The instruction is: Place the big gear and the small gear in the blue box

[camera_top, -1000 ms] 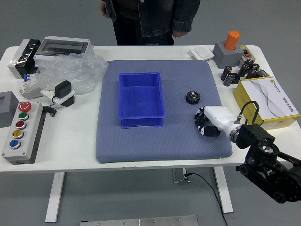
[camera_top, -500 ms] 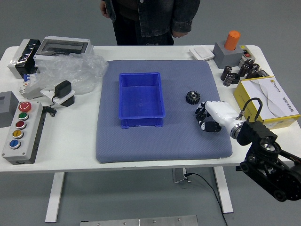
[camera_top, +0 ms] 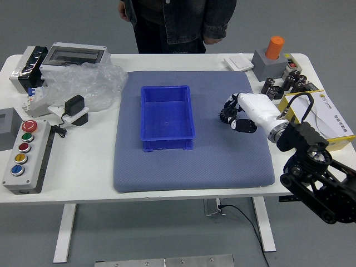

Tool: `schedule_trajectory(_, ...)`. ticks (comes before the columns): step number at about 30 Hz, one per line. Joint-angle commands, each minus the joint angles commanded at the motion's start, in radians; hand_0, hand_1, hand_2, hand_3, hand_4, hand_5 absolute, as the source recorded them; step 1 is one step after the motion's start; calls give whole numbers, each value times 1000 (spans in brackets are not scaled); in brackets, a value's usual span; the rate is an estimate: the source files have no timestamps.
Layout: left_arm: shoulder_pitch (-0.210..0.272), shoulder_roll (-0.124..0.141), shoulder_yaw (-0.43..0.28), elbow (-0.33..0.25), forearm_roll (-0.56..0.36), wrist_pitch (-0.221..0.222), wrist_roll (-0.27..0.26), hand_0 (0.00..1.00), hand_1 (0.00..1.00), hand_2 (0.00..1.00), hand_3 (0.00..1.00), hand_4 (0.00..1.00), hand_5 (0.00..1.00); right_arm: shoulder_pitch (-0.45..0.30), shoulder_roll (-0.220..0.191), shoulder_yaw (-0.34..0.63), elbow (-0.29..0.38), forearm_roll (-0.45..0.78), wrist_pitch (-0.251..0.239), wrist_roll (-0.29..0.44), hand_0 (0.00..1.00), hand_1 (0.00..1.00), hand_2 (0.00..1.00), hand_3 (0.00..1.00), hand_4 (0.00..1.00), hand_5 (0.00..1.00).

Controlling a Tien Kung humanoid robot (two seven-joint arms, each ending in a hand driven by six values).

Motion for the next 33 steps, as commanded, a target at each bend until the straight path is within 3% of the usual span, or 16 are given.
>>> schedule_trajectory(8, 0, 0, -4, 0, 7, -1, 0, 733, 682, 708, 710, 431, 28, 66, 88, -23, -25, -6, -4, 1, 711, 550, 557, 611, 452, 81)
schedule_trajectory(21, 2, -2, -2, 0, 11, -1, 3, 732, 681, 709, 711, 431, 26, 120, 257, -51, -123, -8, -25, 18, 710, 552, 559, 615, 477, 80)
schedule_trajectory(26, 0, -3, -3, 0, 14, -2, 4, 732, 681, 709, 711, 431, 26, 126, 297, -54, -160, 9, -8, 16, 710, 552, 559, 615, 477, 80)
schedule_trajectory(27, 0, -3, -3, 0, 14, -2, 4, 732, 681, 709, 711, 433, 24, 126, 301, -53, -165, 14, -1, 13, 671, 600, 691, 731, 619, 250)
schedule_trajectory(32, 2, -3, -2, 0, 13, -2, 4, 732, 681, 709, 711, 433, 24, 126, 313, -47, -182, 33, 42, -8, 671, 600, 691, 731, 619, 250)
schedule_trajectory(33, 2, -2, -2, 0, 13, -1, 4, 731, 681, 706, 711, 433, 22, 126, 314, -46, -184, 36, 49, -11, 721, 678, 835, 913, 709, 284)
